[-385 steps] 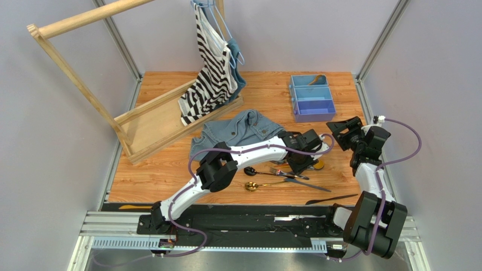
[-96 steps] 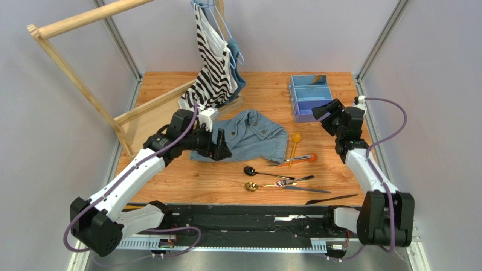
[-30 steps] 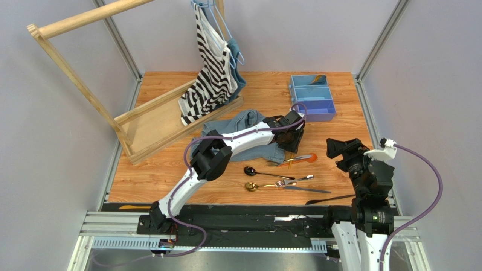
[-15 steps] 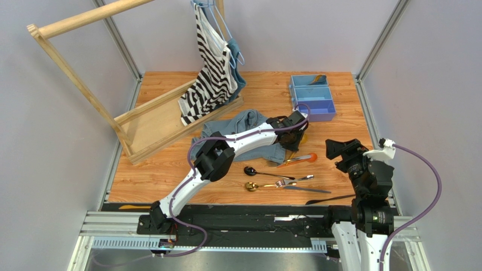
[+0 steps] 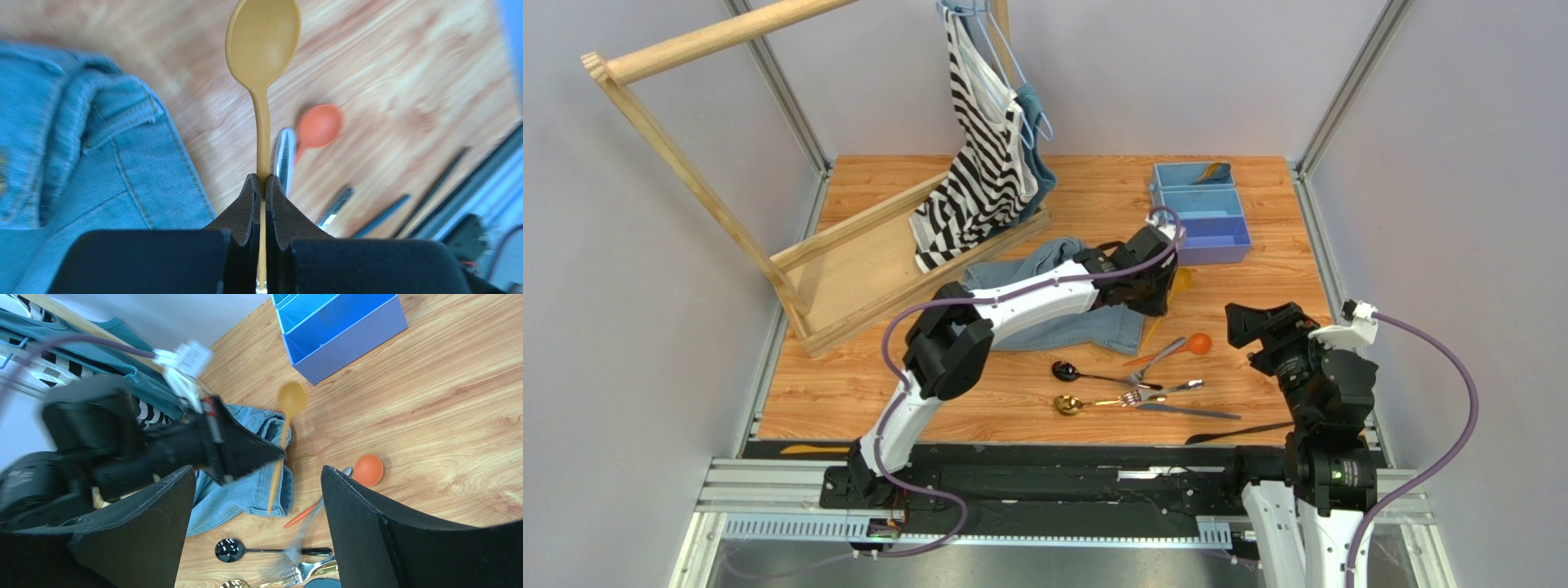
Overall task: Sort the eating utensils into containers
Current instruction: Pick up the spoon from the center of the board.
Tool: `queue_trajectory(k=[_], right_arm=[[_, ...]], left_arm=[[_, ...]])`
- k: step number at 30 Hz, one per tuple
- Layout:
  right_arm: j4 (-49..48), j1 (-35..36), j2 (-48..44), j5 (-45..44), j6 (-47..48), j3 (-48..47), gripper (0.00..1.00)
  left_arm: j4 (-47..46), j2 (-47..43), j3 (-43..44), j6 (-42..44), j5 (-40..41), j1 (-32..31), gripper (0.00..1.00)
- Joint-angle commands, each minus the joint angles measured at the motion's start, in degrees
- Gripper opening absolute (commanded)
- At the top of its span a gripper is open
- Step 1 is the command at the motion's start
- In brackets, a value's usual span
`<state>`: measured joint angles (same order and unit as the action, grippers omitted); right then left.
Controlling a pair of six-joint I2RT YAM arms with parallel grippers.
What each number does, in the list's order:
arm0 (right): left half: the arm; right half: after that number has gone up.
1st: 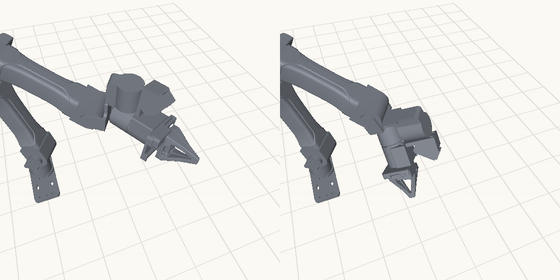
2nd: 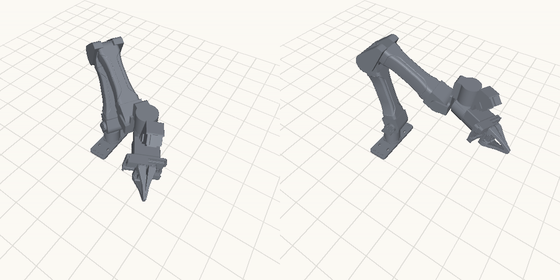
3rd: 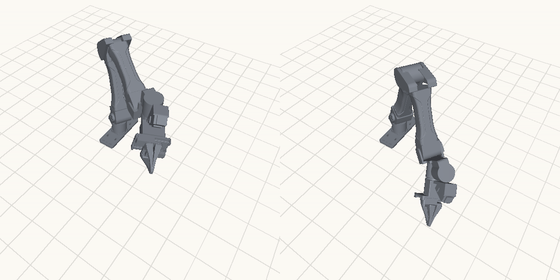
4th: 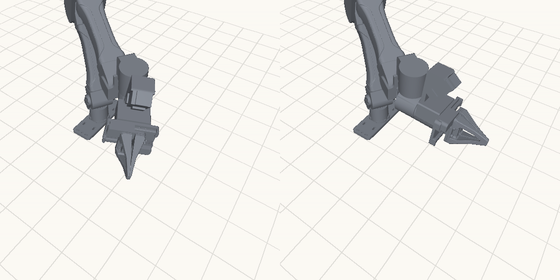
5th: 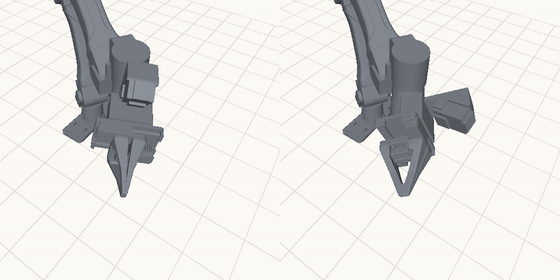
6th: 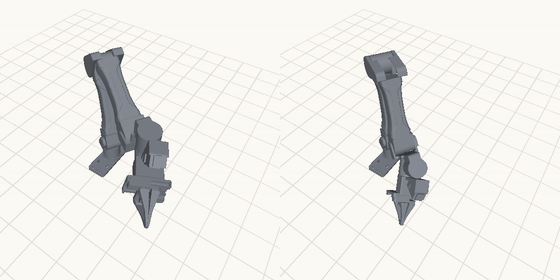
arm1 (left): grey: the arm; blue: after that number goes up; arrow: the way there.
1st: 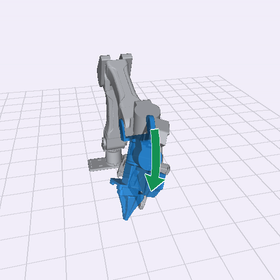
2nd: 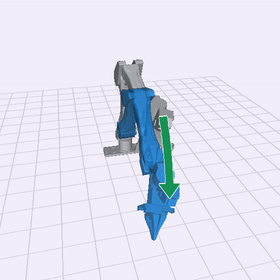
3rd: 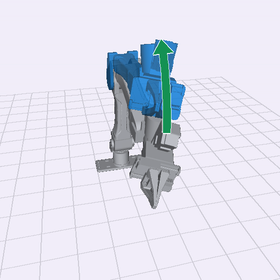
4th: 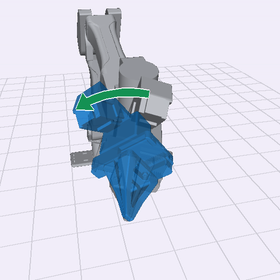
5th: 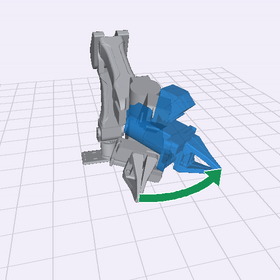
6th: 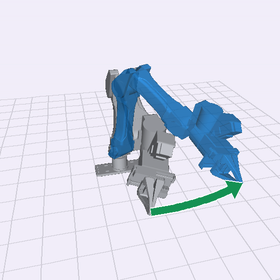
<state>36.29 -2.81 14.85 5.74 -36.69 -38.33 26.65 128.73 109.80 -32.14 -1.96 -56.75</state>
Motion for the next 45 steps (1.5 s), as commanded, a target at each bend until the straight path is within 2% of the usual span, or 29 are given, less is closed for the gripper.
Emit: queue_trajectory(k=[1,8,14,17,21,24,30,33,39,45], right_arm=[[-0.9,-0.2,-0.6,1.7,-0.3,-2.5,0.79],[-1.9,-0.2,-0.3,3.8,-1.0,-2.1,0.79],[-5.7,-0.2,1.9,10.9,-1.9,-1.3,0.79],[-10.4,-0.2,3.9,16.9,-2.9,0.1,0.79],[-22.7,-0.2,7.9,30.0,-6.3,4.6,0.79],[-31.0,0.0,11.2,36.3,-10.1,7.4,0.79],[-43.3,2.5,19.1,41.9,-13.8,11.0,0.79],[-48.0,7.1,22.5,40.9,-14.8,12.7,0.79],[-51.1,13.7,27.9,36.6,-13.8,12.9,0.77],[-53.8,16.3,33.2,33.6,-14.0,12.3,0.72]], left_arm=[[-5.7,-9.4,-0.4,1.1,1.3,0.9,0.0],[-13.9,-17.9,-7.0,-0.5,-4.0,3.0,0.0],[-11.9,-27.6,-16.3,2.3,-5.3,3.5,0.0],[-10.0,-33.4,-22.5,4.2,-4.8,4.0,0.0],[-6.8,-41.3,-29.5,6.6,-3.0,4.8,0.0],[-5.8,-45.6,-34.4,6.7,-3.9,5.2,0.0],[-2.0,-48.9,-38.0,6.3,-5.9,5.3,0.0],[-2.0,-48.9,-38.9,6.2,-8.8,5.3,0.0],[-2.0,-48.4,-40.1,5.6,-12.1,5.2,0.0],[-2.0,-48.7,-41.1,6.4,-14.0,5.2,0.0]])
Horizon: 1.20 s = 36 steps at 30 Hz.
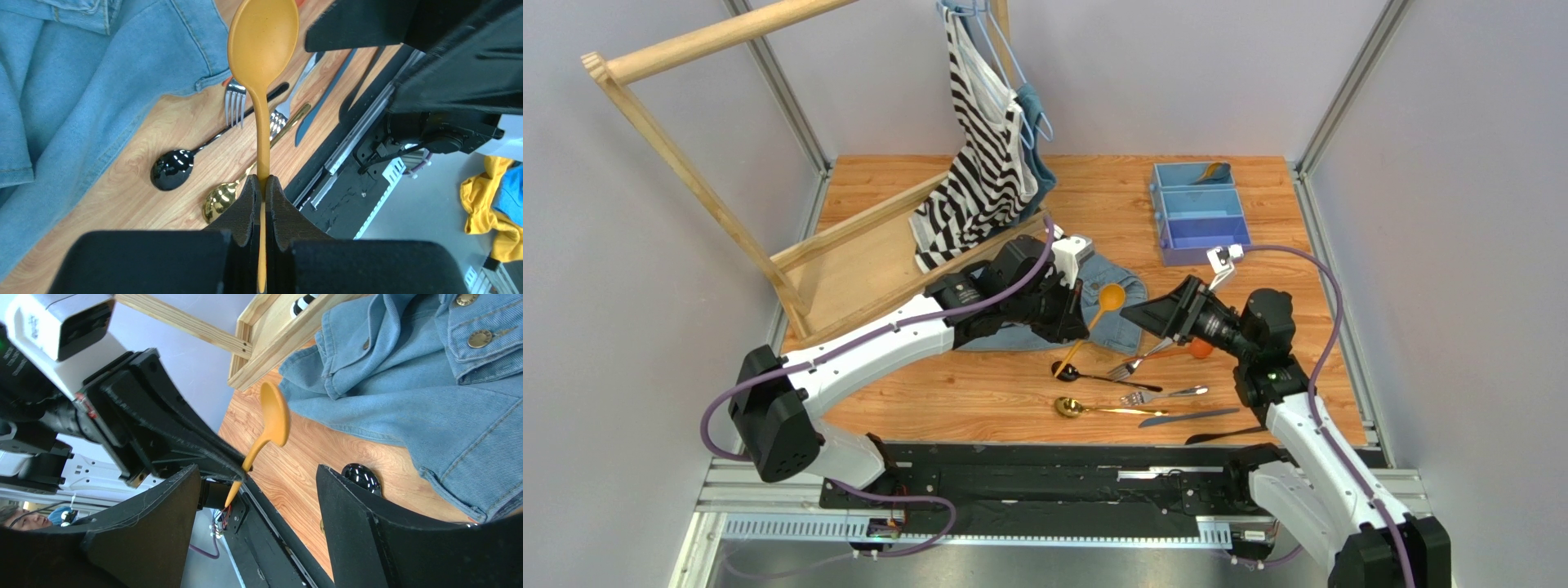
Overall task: Sort the eating utensils into containers
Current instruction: Pick up the spoon from the center of the board.
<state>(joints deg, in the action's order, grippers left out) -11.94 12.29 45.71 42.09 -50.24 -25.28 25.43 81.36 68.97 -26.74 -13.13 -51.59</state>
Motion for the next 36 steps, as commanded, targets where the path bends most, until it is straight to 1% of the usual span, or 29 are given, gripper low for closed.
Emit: queue_trajectory(k=[1,9,10,11,14,16,17,19,20,22,23,25,28,29,31,32,36], right_arm=[[-6.3,1.3,3.7,-2.9,-0.6,-0.7,0.72],[-10.5,4.1,9.6,-5.5,-2.9,-1.2,0.67],[-11.0,4.5,9.8,-5.7,-3.0,-1.3,0.61],[-11.6,5.0,10.3,-6.0,-3.3,-1.4,0.52],[-11.8,6.4,10.9,-6.4,-3.4,-1.6,0.37],[-11.5,6.7,10.5,-6.8,-3.4,-1.5,0.31],[-10.9,6.8,10.1,-7.1,-3.4,-1.2,0.22],[-9.9,6.8,8.3,-8.2,-2.7,-0.9,0.12],[-7.5,6.8,7.5,-8.7,-2.2,-1.0,0.05],[-4.6,6.8,5.3,-10.5,-0.1,-1.5,0.0],[-1.8,6.8,4.6,-11.1,0.7,-1.7,0.0],[0.2,6.8,2.6,-12.6,1.5,-2.1,0.0],[2.2,6.8,1.4,-13.6,2.5,-2.3,0.0],[2.5,6.8,1.3,-13.7,2.6,-2.4,0.0],[2.5,6.8,1.4,-13.7,2.8,-2.4,0.0],[2.8,6.8,1.4,-13.8,2.9,-2.4,0.0],[3.8,6.8,1.6,-14.5,3.7,-2.5,0.0]], left_arm=[[-0.5,-1.5,-0.2,1.0,-3.2,0.1,0.0],[-1.3,-1.9,-1.1,1.3,-5.9,-0.3,0.0],[-1.1,-1.6,-0.9,1.4,-5.9,-0.3,0.0],[-0.9,-1.5,-0.9,1.4,-5.6,-0.5,0.0],[-0.6,-1.1,-0.8,1.5,-5.0,-0.5,0.0],[-0.6,-1.1,-0.9,1.4,-4.7,-0.5,0.0],[-0.6,-1.2,-0.9,1.5,-4.7,-0.5,0.0],[-0.1,-1.3,-0.7,1.7,-4.5,-0.5,0.0],[0.1,-1.3,-0.7,1.9,-4.5,-0.5,0.0],[0.6,-1.3,-0.8,2.0,-4.0,-0.5,0.0],[0.8,-1.5,-0.9,2.0,-3.2,-0.5,0.0],[0.8,-1.6,-1.1,2.0,-2.4,-0.5,0.02],[0.8,-2.3,-1.2,2.2,-0.8,-0.5,0.25],[1.0,-2.5,-1.2,2.2,-0.2,-0.5,0.5],[1.2,-2.8,-0.8,2.7,0.2,-0.5,0.61],[1.2,-2.9,-0.7,2.7,0.6,-0.4,0.67],[4.9,-2.5,1.5,4.5,2.4,-0.5,0.73]])
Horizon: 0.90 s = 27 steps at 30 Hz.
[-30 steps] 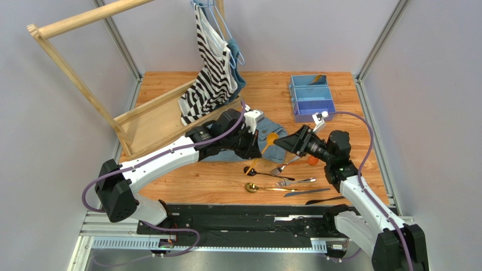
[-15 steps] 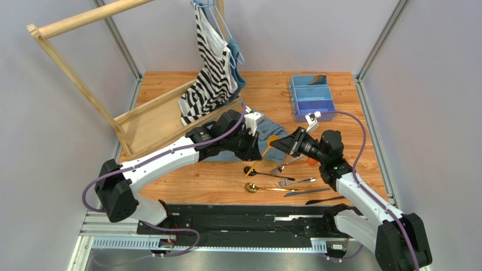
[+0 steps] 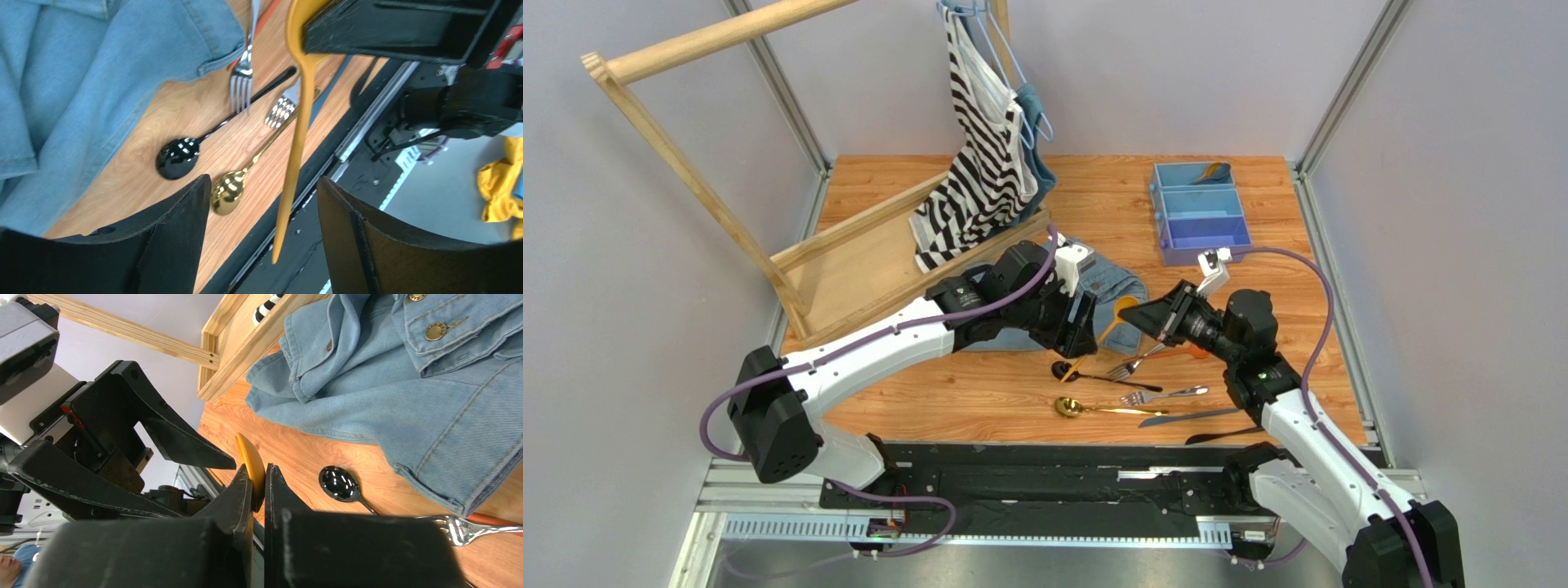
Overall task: Sort the eating utensils into containers
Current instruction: Pick up the spoon from the center of the board.
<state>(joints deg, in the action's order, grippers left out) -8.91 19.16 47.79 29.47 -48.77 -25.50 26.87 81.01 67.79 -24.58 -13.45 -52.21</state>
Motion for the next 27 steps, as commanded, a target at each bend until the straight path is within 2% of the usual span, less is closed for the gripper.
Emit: queue_trajectory(k=[1,3,4,5,7,10,15,27], right_arm=[[1.2,-0.1,-0.5,-2.1,2.5,-2.3,0.0],[2.3,-0.1,-0.7,-2.8,3.2,-2.5,0.0],[2.7,-0.1,-0.8,-3.1,3.4,-2.5,0.0],[3.5,-0.1,-0.9,-3.8,3.7,-2.5,0.0],[4.0,-0.2,-1.6,-4.5,4.2,-2.4,0.0],[4.8,-0.3,-2.0,-5.7,4.6,-2.5,0.0],[5.4,-0.2,-1.0,-6.0,4.8,-2.8,0.0],[8.0,-0.1,1.3,-7.6,6.3,-5.8,0.0]], left_arm=[[4.3,-2.2,3.6,3.2,3.3,0.1,0.74],[7.3,-2.5,4.4,3.9,6.9,0.1,0.78],[8.5,-2.6,5.4,4.3,10.9,0.1,0.82],[9.8,-3.0,6.0,4.7,12.7,0.0,0.91],[14.2,-3.3,7.7,5.9,19.2,0.1,0.95],[17.9,-4.6,8.4,7.7,26.7,0.1,0.96],[22.4,-7.9,7.3,10.0,34.5,0.1,0.98],[20.9,-13.5,-0.9,13.2,29.3,4.4,0.99]])
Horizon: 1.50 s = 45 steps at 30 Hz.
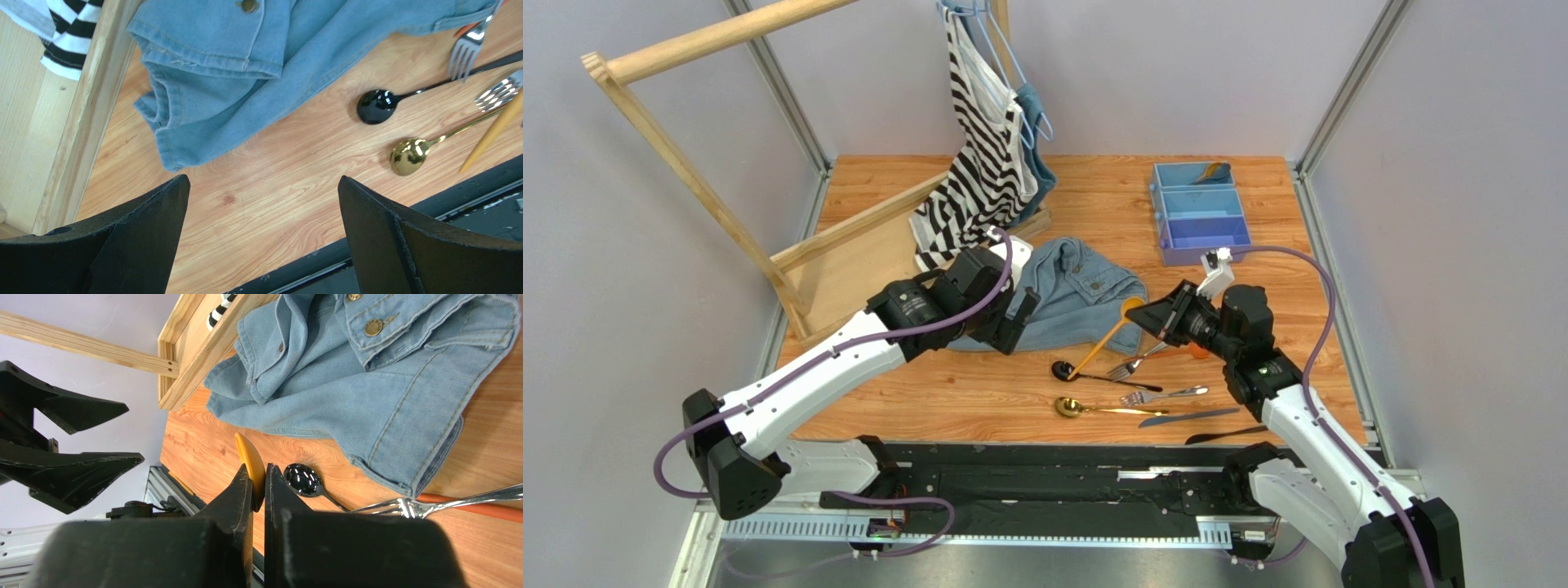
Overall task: Sort the eating utensils into containers
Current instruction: Pick up the spoon from the center of the board, then place the spoon in the storage box.
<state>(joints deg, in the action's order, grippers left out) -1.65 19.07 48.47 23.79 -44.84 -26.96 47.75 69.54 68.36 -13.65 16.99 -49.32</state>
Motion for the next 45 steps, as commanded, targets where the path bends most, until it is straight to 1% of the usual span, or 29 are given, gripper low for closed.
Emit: queue_trajectory(k=[1,4,10,14,18,21,27,29,30,35,37,38,40,45], right_arm=[[1.4,-0.1,0.7,-2.2,2.9,-4.9,0.0],[5.4,-0.1,2.1,-4.3,5.0,-8.1,0.0],[8.3,-1.0,8.6,-6.9,8.1,-17.7,0.0],[9.1,-3.7,15.5,-7.9,9.0,-24.8,0.0],[9.5,-6.2,20.6,-9.5,9.2,-31.4,0.0],[9.6,-8.0,24.6,-11.8,9.9,-36.7,0.0],[13.0,-10.7,33.7,-18.4,14.0,-50.1,0.0],[13.3,-13.0,37.9,-18.2,13.7,-53.1,0.0],[13.5,-13.7,39.3,-18.3,13.6,-56.3,0.0],[14.2,-17.7,48.6,-19.7,12.5,-64.3,0.0],[12.6,-18.5,52.7,-19.4,11.2,-67.3,0.0],[11.7,-20.5,54.0,-17.9,10.7,-68.3,0.0],[12.8,-20.7,57.8,-19.1,11.3,-72.9,0.0],[13.3,-20.7,63.3,-23.4,13.4,-78.6,0.0]], left_arm=[[0.1,-2.5,-1.6,2.4,-2.0,2.0,0.99],[1.2,-3.6,-1.8,2.9,-2.6,2.6,0.99],[3.8,-6.3,-3.7,3.6,-3.3,4.3,0.99],[2.4,-8.6,-6.1,3.1,-3.3,4.8,0.99],[1.6,-10.4,-8.8,0.5,-0.5,4.8,0.99],[3.3,-10.7,-9.3,-0.7,3.0,4.8,0.99],[2.8,-13.9,-9.6,-1.0,3.4,4.8,0.99],[2.7,-14.6,-9.6,-1.3,3.3,4.8,0.99],[2.7,-14.7,-9.7,-1.4,3.3,4.8,0.99],[3.9,-15.4,-9.8,-2.8,6.2,4.8,0.98],[4.2,-15.7,-9.8,-3.1,6.9,4.8,0.98],[4.2,-15.9,-9.9,-3.2,7.0,4.8,0.98],[4.3,-16.2,-10.0,-3.3,7.6,4.8,0.98],[4.3,-15.6,-9.9,-3.3,7.4,4.8,0.98]])
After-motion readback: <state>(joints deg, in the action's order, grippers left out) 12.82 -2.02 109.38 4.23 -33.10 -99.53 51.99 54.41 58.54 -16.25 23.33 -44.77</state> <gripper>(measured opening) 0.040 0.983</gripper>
